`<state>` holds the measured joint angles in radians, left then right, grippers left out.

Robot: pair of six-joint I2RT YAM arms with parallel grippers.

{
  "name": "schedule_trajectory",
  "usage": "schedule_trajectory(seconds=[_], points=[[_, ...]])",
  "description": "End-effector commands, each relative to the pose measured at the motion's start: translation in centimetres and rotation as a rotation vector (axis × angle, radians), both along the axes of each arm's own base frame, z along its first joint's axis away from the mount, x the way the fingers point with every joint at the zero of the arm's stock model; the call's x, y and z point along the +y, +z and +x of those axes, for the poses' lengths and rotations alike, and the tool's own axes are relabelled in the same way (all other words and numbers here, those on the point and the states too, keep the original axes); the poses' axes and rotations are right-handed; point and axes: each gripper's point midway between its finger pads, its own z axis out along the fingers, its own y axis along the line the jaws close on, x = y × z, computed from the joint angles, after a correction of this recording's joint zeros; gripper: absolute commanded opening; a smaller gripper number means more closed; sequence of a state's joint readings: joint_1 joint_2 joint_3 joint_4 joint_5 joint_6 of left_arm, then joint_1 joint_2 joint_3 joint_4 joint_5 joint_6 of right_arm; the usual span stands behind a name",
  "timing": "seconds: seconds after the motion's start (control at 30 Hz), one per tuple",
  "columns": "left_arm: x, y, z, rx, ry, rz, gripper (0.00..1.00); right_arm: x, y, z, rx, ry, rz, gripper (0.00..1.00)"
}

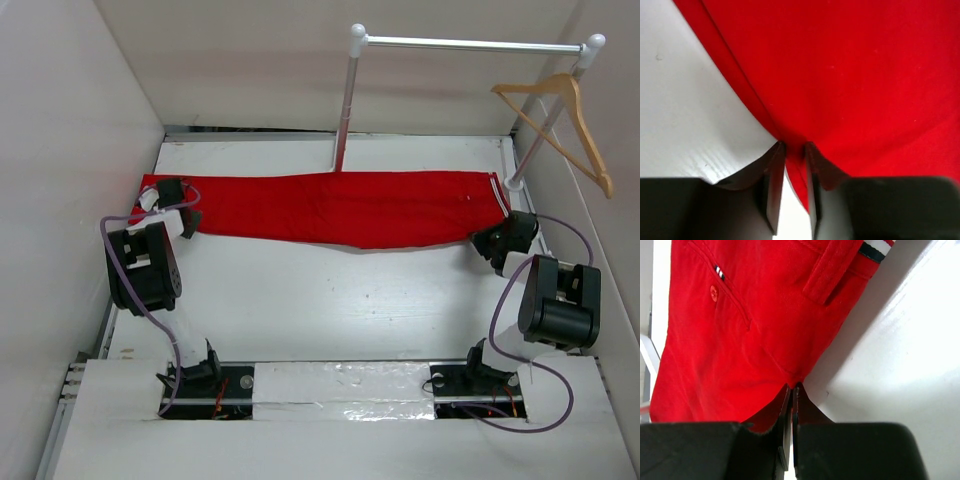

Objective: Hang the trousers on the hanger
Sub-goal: Fold the trousers at the center of the board.

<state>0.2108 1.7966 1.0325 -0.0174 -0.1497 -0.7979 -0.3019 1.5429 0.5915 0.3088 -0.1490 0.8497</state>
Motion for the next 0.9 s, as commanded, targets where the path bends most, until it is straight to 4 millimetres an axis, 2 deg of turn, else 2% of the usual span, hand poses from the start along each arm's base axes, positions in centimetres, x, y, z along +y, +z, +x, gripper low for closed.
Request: schedule_trajectory(seconds=[0.0,0.03,0.07,0.2,0.23,0.3,0.33,0.37,0.43,0.5,0.53,0.6,0.63,0.67,0.7,0.73,0.77,0.8,0.83,0.87], points=[[-0.2,-0.3,0.6,0.005,-0.021,-0.018,0.15,-0.5,2.3,0.6,-0.095,-0.013,-0.047,0.0],[-0.3,-0.1,0.9,-0.003,-0.028,-0.018,0.04,-0.5,2.3,0.4,-0.101,-0.013,-0.049,0.0],[-0.3,-0.2,0.9,0.0,-0.032,-0.018,0.0,-0.4,2.7,0.3,-0.113,-0.014,-0.053,0.0],[0.0,0.0,0.2,0.01,-0.023,0.0,0.0,-0.4,2.5,-1.2,-0.111,-0.027,-0.071,0.0],[0.3,-0.3,-0.7,0.032,-0.004,0.018,0.0,-0.4,2.4,-1.5,-0.107,-0.034,-0.074,0.0],[0.7,0.8,-1.6,0.023,0.017,0.047,0.0,-0.8,2.7,-2.1,-0.114,-0.044,-0.086,0.0],[1.0,0.4,-3.0,0.049,0.037,0.067,0.0,-0.6,2.1,-2.8,-0.102,-0.045,-0.084,0.0],[1.2,1.5,-3.4,0.028,0.053,0.083,0.0,-0.9,2.0,-3.2,-0.102,-0.054,-0.089,0.0],[1.5,1.6,-5.1,0.053,0.075,0.106,0.0,-1.2,1.6,-4.4,-0.099,-0.064,-0.084,0.0],[1.5,2.9,-5.9,0.034,0.087,0.117,0.0,-2.1,1.6,-5.4,-0.104,-0.084,-0.088,0.0],[1.4,2.5,-7.1,0.059,0.089,0.12,0.0,-2.3,1.5,-6.1,-0.096,-0.088,-0.086,0.0],[1.4,3.4,-8.2,0.044,0.104,0.129,0.0,-2.4,2.2,-7.4,-0.116,-0.08,-0.106,0.0],[1.4,2.7,-9.8,0.079,0.118,0.134,0.0,-2.8,1.9,-8.3,-0.099,-0.095,-0.107,0.0],[1.4,3.6,-10.3,0.049,0.135,0.138,0.0,-3.0,2.7,-9.1,-0.126,-0.097,-0.138,0.0],[1.2,3.6,-10.9,0.038,0.157,0.13,0.0,-3.2,3.0,-9.7,-0.133,-0.104,-0.149,0.0],[1.1,2.6,-12.7,0.065,0.172,0.131,0.0,-3.2,2.7,-10.6,-0.114,-0.105,-0.137,0.0],[1.1,3.6,-13.1,0.02,0.188,0.137,0.0,-3.0,2.9,-11.2,-0.116,-0.092,-0.149,0.0],[1.1,3.7,-13.8,0.007,0.203,0.138,0.0,-2.6,4.2,-11.4,-0.158,-0.077,-0.173,0.0],[0.8,3.1,-14.8,0.01,0.215,0.128,0.0,-2.5,3.9,-12.3,-0.134,-0.082,-0.166,0.0],[0.7,4.4,-14.7,-0.046,0.215,0.127,0.0,-2.6,4.3,-12.7,-0.14,-0.078,-0.19,0.0]])
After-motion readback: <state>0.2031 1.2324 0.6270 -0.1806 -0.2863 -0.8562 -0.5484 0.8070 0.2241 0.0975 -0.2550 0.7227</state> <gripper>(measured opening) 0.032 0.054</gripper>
